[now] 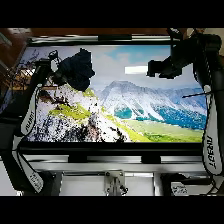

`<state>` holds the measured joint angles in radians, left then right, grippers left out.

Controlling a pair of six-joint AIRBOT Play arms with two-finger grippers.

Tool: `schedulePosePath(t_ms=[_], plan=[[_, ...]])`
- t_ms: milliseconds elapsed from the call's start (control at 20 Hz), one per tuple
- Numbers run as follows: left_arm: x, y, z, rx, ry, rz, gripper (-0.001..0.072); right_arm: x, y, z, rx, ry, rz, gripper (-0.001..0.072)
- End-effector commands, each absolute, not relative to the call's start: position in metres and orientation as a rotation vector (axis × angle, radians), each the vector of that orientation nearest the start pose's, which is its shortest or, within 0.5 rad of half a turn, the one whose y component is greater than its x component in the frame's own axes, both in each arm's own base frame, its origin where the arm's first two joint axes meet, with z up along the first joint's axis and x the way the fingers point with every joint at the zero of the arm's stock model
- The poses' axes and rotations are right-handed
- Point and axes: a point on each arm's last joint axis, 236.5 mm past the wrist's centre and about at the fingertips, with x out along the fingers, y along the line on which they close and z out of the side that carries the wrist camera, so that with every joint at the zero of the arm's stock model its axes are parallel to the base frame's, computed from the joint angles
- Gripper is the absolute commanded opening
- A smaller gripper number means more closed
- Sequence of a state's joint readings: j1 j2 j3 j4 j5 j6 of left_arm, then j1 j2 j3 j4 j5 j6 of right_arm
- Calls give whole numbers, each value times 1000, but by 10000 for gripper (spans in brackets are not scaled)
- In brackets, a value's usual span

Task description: Fold the shirts.

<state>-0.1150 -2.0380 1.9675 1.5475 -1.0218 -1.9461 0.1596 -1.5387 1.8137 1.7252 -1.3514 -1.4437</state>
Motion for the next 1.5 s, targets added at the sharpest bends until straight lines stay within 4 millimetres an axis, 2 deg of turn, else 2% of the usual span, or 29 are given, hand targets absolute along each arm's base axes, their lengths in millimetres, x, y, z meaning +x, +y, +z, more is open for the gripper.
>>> schedulePosePath(t_ms=[0, 100, 150, 200, 300, 400, 450, 500, 550, 600, 650, 700, 750, 800, 850, 900, 950, 1050, 1150, 1250, 1300, 1350, 1400, 1450], plan=[[598, -75, -80, -319, 1137, 90, 606, 475, 113, 128, 143, 1089, 196, 622], [602, -76, -78, -327, 1121, 87, 308, 476, 113, 128, 143, 1084, 196, 622], [604, -80, -72, -347, 1111, 75, 111, 478, 112, 129, 142, 1074, 193, 622], [608, -84, -63, -368, 1100, 61, 40, 483, 110, 131, 131, 1051, 189, 622], [614, -94, -24, -390, 1049, 10, 39, 495, 100, 137, 60, 992, 172, 622], [612, -104, 47, -346, 938, -69, 39, 501, 91, 145, 18, 947, 150, 622], [605, -110, 96, -276, 855, -120, 38, 497, 93, 157, 39, 934, 156, 622], [593, -115, 150, -206, 764, -159, 38, 490, 98, 178, 53, 907, 179, 622], [572, -120, 212, -143, 654, -186, 39, 483, 100, 206, 62, 851, 198, 622], [545, -127, 268, -109, 557, -213, 39, 474, 96, 236, 58, 778, 193, 622], [509, -138, 324, -105, 459, -256, 39, 462, 85, 271, 39, 692, 169, 622], [472, -148, 367, -106, 380, -303, 39, 447, 71, 301, 12, 618, 131, 622], [431, -161, 400, -112, 318, -359, 39, 427, 56, 331, -10, 549, 93, 622], [396, -175, 418, -142, 290, -414, 39, 406, 44, 356, -25, 492, 61, 622], [369, -189, 422, -179, 296, -464, 39, 386, 35, 377, -32, 442, 38, 622], [346, -207, 414, -196, 325, -522, 39, 363, 29, 395, -29, 399, 29, 622], [330, -226, 398, -199, 370, -571, 39, 345, 25, 407, -24, 370, 27, 622], [312, -270, 344, -213, 501, -649, 39, 312, 20, 420, -5, 350, 23, 622], [305, -317, 278, -231, 612, -698, 39, 289, 16, 413, 10, 395, 18, 622], [302, -355, 215, -269, 696, -714, 40, 275, 13, 392, 9, 495, 9, 622], [300, -367, 186, -275, 746, -706, 41, 270, 12, 378, 7, 559, 4, 622], [299, -374, 160, -279, 816, -689, 160, 266, 12, 367, 4, 616, -1, 622], [297, -378, 144, -288, 874, -679, 556, 263, 11, 356, 2, 669, -5, 622], [298, -376, 139, -303, 910, -665, 715, 262, 11, 345, -3, 724, -9, 622]])
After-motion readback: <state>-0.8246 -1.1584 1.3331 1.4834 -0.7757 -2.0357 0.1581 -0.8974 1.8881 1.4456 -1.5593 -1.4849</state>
